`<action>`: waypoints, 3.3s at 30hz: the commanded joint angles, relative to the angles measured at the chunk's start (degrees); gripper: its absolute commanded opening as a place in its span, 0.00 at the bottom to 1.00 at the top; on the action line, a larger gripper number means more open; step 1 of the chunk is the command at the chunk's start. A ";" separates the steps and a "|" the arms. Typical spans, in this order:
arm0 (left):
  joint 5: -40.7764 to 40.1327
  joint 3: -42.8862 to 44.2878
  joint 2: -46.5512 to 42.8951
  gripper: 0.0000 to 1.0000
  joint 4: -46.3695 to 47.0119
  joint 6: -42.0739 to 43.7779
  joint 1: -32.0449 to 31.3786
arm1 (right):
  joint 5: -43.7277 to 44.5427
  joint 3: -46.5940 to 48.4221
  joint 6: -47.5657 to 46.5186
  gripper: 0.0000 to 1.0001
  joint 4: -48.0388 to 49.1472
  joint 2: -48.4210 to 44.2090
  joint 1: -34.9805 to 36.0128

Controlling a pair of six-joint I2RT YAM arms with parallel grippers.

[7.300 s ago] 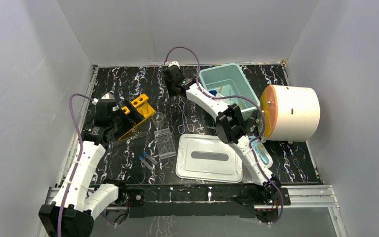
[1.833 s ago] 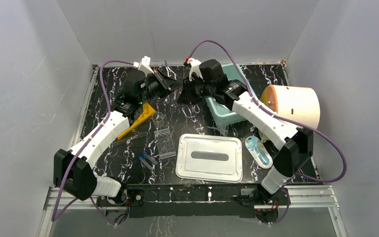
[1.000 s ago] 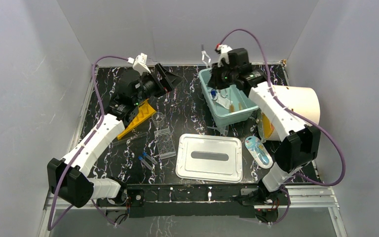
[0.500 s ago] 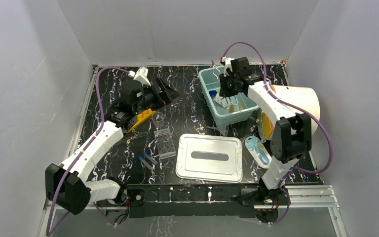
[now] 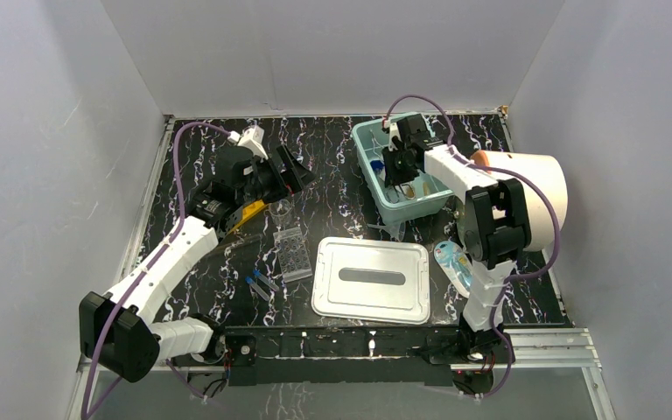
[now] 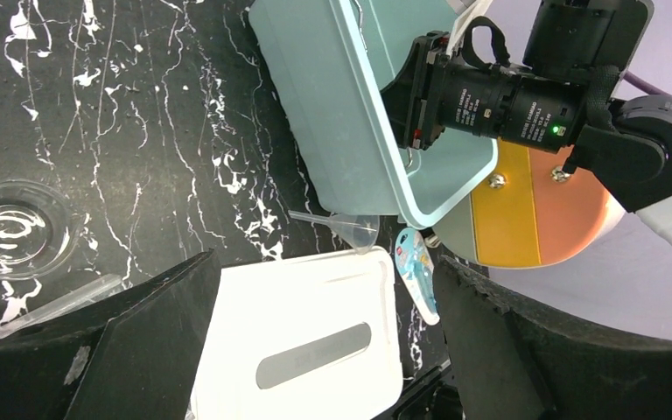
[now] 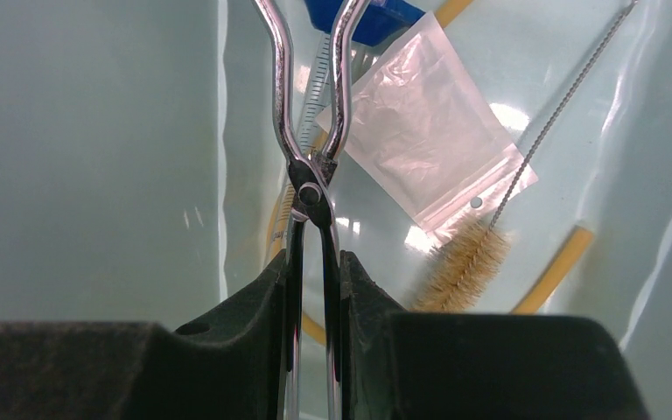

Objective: Organize the chemistry lab equipment

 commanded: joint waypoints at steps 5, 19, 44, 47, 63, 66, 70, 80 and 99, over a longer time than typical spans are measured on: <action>-0.95 2.20 -0.05 0.91 -2.94 2.76 0.25 | -0.24 0.63 -0.11 0.09 3.92 3.30 -0.10; -4.06 2.72 -1.01 0.91 -4.96 3.78 0.29 | 1.56 3.52 1.28 0.43 0.88 0.95 -0.10; -10.10 6.76 -2.34 0.98 -13.73 8.30 0.59 | -3.08 -14.23 11.97 0.72 -10.97 -41.36 -0.09; -9.75 6.85 -2.09 0.98 -14.25 6.91 0.81 | -8.72 -25.03 11.37 0.72 -3.55 -48.31 -0.13; -6.68 3.68 -2.91 0.98 -15.15 1.64 1.00 | 0.63 -50.27 20.20 0.58 21.33 -53.04 1.36; -6.28 3.77 -2.57 0.98 -15.13 1.30 1.00 | 3.33 -51.00 20.63 0.54 25.67 -50.49 3.27; -6.36 4.01 -2.16 0.98 -15.14 1.28 0.98 | 11.08 -50.46 21.77 0.54 27.22 -45.44 7.50; -7.11 4.26 -2.23 0.98 -14.80 2.60 0.95 | 19.64 -53.08 28.40 0.50 31.81 -40.40 10.62; -9.23 4.74 -2.37 0.98 -15.94 3.93 1.00 | 12.12 -53.99 22.65 0.09 38.61 -35.99 10.59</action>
